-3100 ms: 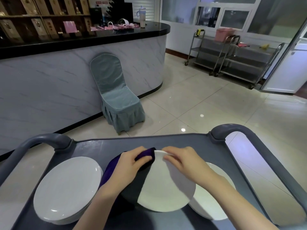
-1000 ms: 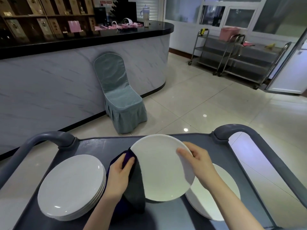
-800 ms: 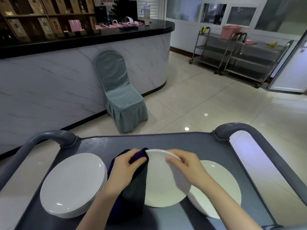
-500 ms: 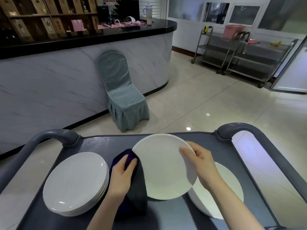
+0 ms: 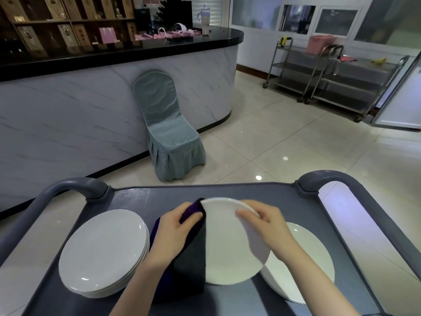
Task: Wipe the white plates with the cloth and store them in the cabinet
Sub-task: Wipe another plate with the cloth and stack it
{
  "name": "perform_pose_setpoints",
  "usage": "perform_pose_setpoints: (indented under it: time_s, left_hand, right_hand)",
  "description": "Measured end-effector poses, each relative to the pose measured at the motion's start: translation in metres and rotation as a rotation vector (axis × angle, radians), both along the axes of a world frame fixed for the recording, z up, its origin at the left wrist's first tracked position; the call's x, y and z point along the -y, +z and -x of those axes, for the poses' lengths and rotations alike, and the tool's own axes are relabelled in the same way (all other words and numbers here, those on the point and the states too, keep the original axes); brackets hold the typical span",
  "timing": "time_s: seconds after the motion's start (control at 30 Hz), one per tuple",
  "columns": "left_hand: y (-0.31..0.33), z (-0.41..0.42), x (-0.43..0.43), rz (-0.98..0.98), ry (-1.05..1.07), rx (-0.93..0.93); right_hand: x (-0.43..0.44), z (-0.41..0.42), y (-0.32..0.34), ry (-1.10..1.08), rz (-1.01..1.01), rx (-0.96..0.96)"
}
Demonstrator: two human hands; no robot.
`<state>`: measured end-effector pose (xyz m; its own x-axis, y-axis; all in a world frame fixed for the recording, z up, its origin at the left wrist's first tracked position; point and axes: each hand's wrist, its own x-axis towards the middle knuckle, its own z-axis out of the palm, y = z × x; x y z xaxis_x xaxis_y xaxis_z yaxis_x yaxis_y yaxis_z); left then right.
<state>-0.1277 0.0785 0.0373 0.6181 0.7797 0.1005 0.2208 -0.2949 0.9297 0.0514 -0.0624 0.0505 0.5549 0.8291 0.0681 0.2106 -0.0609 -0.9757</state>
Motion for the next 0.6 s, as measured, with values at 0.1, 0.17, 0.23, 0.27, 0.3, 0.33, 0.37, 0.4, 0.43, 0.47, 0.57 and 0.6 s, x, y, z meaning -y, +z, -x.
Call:
perform_pose_setpoints:
  time_s: [0.1,0.17,0.23,0.27,0.3,0.33,0.37,0.4,0.43,0.47,0.57,0.6]
  left_hand:
    - [-0.011,-0.007,0.014,0.404,0.3,0.23]
    - [-0.018,-0.018,0.026,0.648,0.436,0.34]
    - [-0.019,-0.021,0.028,0.664,0.523,0.341]
    - [-0.018,-0.019,0.025,0.623,0.539,0.319]
    - [-0.015,-0.013,0.02,0.569,0.529,0.3]
    - [-0.014,-0.007,0.014,0.493,0.498,0.267]
    - [-0.014,0.0,0.008,0.391,0.447,0.216]
    - [-0.013,0.005,0.002,0.278,0.367,0.147]
    - [-0.012,0.007,-0.002,0.174,0.261,0.088]
    - [-0.01,0.007,-0.005,0.09,0.133,0.044]
    - [-0.007,-0.002,-0.007,-0.072,-0.197,-0.099]
    - [-0.007,-0.005,-0.007,-0.106,-0.243,-0.144]
  right_hand:
    - [-0.006,0.012,-0.004,-0.304,-0.195,-0.406]
    - [-0.013,0.029,-0.013,-0.453,-0.234,-0.619]
    - [-0.012,0.035,-0.024,-0.464,-0.176,-0.662]
    - [-0.008,0.033,-0.028,-0.415,-0.131,-0.626]
    - [-0.003,0.028,-0.03,-0.352,-0.079,-0.566]
    - [0.001,0.02,-0.031,-0.287,-0.041,-0.484]
    - [0.005,0.012,-0.03,-0.228,-0.018,-0.381]
    - [0.006,0.003,-0.027,-0.17,-0.003,-0.25]
    - [0.005,-0.005,-0.021,-0.102,0.023,-0.1]
    - [0.001,-0.01,-0.014,-0.015,0.07,0.041]
    - [-0.017,-0.012,0.004,0.298,0.293,0.396]
    - [-0.021,-0.009,0.005,0.367,0.353,0.52]
